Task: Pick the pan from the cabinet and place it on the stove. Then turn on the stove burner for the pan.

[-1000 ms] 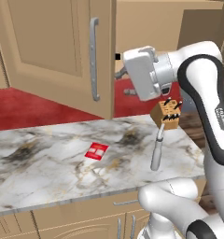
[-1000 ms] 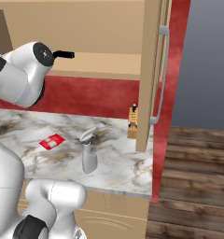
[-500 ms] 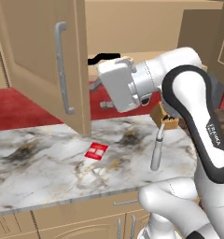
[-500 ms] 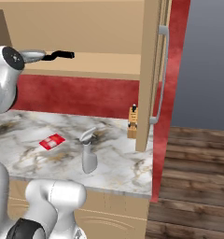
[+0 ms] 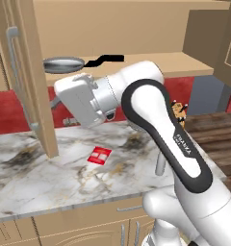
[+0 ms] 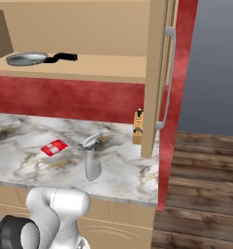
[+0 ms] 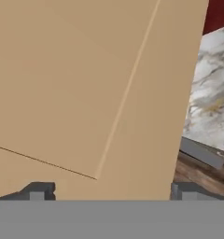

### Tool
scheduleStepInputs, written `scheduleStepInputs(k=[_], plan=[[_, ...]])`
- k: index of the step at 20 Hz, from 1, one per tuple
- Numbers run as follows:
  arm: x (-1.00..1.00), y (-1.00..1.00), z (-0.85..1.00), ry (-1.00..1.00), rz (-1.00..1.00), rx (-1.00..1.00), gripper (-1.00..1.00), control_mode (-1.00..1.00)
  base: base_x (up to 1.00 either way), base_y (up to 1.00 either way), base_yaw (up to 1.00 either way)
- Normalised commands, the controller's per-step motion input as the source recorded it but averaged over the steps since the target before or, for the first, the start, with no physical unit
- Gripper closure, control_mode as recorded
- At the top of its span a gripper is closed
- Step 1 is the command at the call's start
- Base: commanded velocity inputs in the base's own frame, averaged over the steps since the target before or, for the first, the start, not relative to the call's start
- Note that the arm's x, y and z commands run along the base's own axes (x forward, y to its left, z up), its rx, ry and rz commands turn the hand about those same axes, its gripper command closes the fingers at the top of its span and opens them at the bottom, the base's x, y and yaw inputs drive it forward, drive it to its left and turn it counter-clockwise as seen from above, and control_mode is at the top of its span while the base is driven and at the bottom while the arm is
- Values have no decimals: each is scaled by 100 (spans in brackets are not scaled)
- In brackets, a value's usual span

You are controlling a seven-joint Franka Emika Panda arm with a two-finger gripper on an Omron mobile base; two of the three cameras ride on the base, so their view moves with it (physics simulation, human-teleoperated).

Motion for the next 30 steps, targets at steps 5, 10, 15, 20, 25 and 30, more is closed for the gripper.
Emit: scheduleStepInputs(k=[5,10,15,20,25,30], plan=[[0,78,-6,0,5,0,-100,-100,0,0,0],[-6,30,0,0,1,-3,-100,-100,0,0,0],[-7,-5,-1,-14,5,-5,-100,-100,0,0,0],[-16,-38,0,-30,8,-13,-100,-100,0,0,0],[-3,-55,2,-29,2,-12,-100,-100,0,0,0],[0,-57,5,-27,0,-9,-100,-100,0,0,0]])
